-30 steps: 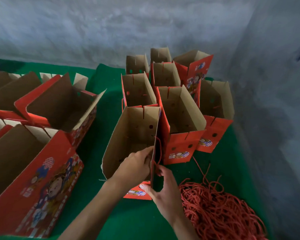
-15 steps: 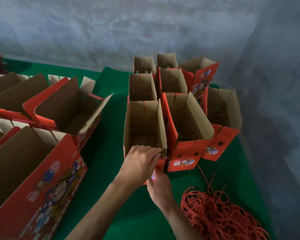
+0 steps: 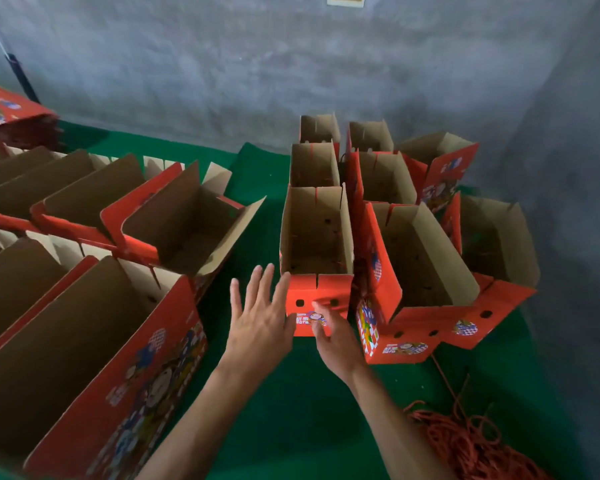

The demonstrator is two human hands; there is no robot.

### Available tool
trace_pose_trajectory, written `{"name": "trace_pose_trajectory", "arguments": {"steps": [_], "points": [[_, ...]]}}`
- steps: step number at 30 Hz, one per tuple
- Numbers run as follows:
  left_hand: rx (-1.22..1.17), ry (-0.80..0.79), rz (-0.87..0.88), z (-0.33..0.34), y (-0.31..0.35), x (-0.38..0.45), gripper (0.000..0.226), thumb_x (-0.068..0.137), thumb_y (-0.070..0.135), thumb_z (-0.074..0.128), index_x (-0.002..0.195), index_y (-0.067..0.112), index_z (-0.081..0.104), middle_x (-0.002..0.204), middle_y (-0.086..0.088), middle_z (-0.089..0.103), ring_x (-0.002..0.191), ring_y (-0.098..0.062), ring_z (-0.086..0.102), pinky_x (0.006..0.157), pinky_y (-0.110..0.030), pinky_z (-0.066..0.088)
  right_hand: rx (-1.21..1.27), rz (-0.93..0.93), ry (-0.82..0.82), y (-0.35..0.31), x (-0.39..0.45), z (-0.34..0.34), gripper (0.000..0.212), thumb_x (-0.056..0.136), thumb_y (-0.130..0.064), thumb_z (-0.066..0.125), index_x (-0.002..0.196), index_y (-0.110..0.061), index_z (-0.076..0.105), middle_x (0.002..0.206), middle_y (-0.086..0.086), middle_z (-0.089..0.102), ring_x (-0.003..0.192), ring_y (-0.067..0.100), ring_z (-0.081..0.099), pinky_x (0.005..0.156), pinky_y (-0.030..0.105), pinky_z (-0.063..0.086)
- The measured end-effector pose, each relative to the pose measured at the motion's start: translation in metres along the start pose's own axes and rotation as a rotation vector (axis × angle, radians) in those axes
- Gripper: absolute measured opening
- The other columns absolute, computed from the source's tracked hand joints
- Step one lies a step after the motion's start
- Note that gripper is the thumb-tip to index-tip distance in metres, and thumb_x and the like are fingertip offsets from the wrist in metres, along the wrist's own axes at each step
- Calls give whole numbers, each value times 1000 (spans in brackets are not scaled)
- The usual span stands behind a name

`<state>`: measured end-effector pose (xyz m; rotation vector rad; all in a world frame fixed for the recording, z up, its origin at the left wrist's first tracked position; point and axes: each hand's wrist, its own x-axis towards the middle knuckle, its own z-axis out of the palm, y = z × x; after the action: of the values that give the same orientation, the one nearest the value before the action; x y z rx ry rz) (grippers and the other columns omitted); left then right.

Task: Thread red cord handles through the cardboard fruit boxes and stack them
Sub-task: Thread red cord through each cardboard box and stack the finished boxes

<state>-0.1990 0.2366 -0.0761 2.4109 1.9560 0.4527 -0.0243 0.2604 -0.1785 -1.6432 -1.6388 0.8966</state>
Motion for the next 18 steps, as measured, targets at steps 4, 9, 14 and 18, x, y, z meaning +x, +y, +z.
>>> {"name": "trace_pose_trajectory", "arguments": {"steps": [4,9,14,18], "points": [[171,-9,-284,-22,-42,-16,77,100,42,47,161,13,8,168,-18,4,155,-38,-3,122,-62,-2,19,-28,27,-5,-13,28,59,106,-26,56,160,-29,34,161,-13,38,149,4,32,124,32,28],[205,1,-349,-43,-71,-32,74,103,25,44,160,8,1,168,-18,0,156,-35,3,126,-47,11,127,-2,34,-25,-16,63,52,103,-14,60,153,-21,47,153,-2,52,140,14,50,115,31,40],[198,-16,-454,-59,-73,-34,72,99,28,56,155,10,14,150,-13,43,130,-31,52,100,-39,48,220,-76,-129,-61,-18,89,44,105,-21,56,147,-33,51,140,-9,62,124,1,59,109,33,48],[171,-96,-513,-71,-74,-30,35,98,19,59,131,11,48,112,-4,68,99,-26,71,70,-34,53,242,-128,-198,-80,-21,95,44,106,-25,55,149,-34,50,141,-11,61,125,0,58,112,34,46]]}}
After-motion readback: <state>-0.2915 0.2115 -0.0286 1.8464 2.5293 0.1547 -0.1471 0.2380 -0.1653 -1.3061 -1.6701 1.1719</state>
